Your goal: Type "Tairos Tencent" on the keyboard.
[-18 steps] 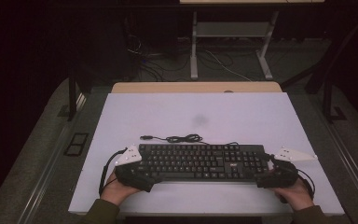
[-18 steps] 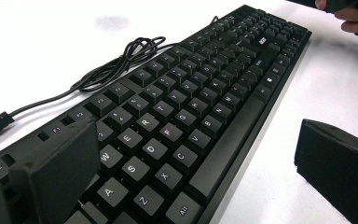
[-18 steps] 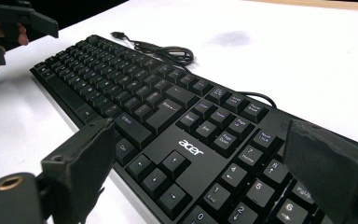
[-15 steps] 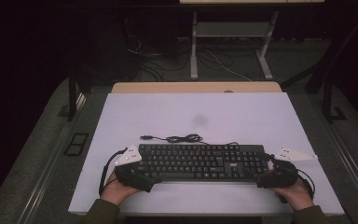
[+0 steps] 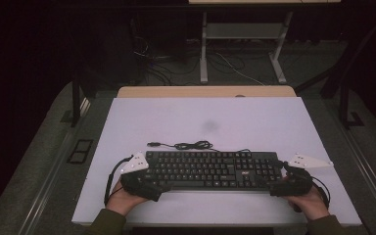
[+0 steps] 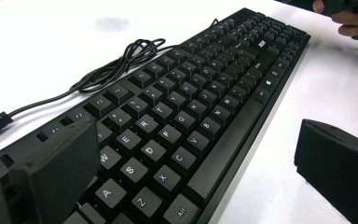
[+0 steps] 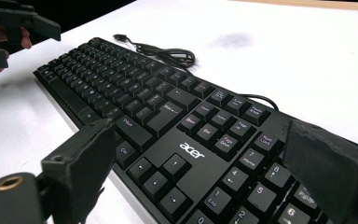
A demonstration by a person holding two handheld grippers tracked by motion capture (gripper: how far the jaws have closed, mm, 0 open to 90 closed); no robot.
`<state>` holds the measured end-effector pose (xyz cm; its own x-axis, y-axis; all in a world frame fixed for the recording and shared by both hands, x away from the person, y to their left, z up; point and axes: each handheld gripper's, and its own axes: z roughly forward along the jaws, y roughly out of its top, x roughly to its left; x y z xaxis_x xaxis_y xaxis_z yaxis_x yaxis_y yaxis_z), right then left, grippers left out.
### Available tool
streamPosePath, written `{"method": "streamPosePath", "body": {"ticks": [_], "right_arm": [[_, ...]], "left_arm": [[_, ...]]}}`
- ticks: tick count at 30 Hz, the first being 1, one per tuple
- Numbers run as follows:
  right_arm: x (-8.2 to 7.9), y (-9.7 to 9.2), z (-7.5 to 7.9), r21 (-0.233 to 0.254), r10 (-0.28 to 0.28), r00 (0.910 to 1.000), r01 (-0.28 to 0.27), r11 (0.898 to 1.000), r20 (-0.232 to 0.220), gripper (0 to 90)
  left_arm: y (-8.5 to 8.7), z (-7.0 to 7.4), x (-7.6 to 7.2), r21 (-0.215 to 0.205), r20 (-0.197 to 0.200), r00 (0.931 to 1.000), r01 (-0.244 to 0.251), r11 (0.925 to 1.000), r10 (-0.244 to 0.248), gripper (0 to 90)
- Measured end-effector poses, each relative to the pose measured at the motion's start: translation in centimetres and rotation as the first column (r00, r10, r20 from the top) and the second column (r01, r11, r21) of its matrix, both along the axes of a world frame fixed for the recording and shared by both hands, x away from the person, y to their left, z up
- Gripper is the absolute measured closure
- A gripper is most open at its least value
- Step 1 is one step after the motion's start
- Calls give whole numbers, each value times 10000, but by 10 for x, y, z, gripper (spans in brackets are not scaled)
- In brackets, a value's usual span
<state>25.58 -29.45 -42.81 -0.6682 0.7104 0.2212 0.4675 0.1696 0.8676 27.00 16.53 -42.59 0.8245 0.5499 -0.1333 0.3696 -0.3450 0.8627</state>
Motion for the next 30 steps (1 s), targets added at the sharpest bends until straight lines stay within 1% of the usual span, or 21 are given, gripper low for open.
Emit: {"method": "streamPosePath", "body": {"ticks": [4, 6, 7, 8, 12, 16, 26, 27, 30], "right_arm": [[2, 1, 0, 92, 34, 9999, -33, 10000, -105, 93], [3, 3, 1, 101, 86, 9999, -85, 9999, -104, 93], [4, 3, 2, 80, 136, 9999, -135, 9999, -25, 93], [4, 5, 2, 112, 125, 9999, -124, 9999, -94, 93], [5, 6, 2, 104, 145, 9998, -144, 9998, -145, 93], [7, 9, 4, 196, 182, 9997, -179, 9996, -187, 93], [15, 21, 7, 2, 461, 9985, -461, 9989, -296, 93], [15, 23, 6, -12, 488, 9983, -489, 9988, -325, 93], [17, 26, 6, -31, 544, 9978, -546, 9985, -378, 93]], "left_arm": [[-1, 0, -1, 12, 30, 10000, -10, 10000, 9, 0], [-1, 0, -2, 46, 63, 10000, 20, 10000, -20, 0], [-1, 0, -2, 34, 67, 10000, 27, 10000, -27, 0], [-1, -1, -3, 25, 63, 10000, 18, 10000, -18, 0], [-2, -1, -3, 108, 83, 9999, 87, 9999, -88, 0], [-3, -1, -4, 90, 89, 9999, 117, 9999, -117, 0], [-6, -2, -1, 98, 20, 9998, 175, 9998, -175, 0], [-6, -2, 0, 42, 35, 9999, 140, 9999, -141, 0], [-6, -1, 0, 57, 70, 9999, 150, 9999, -151, 0]]}}
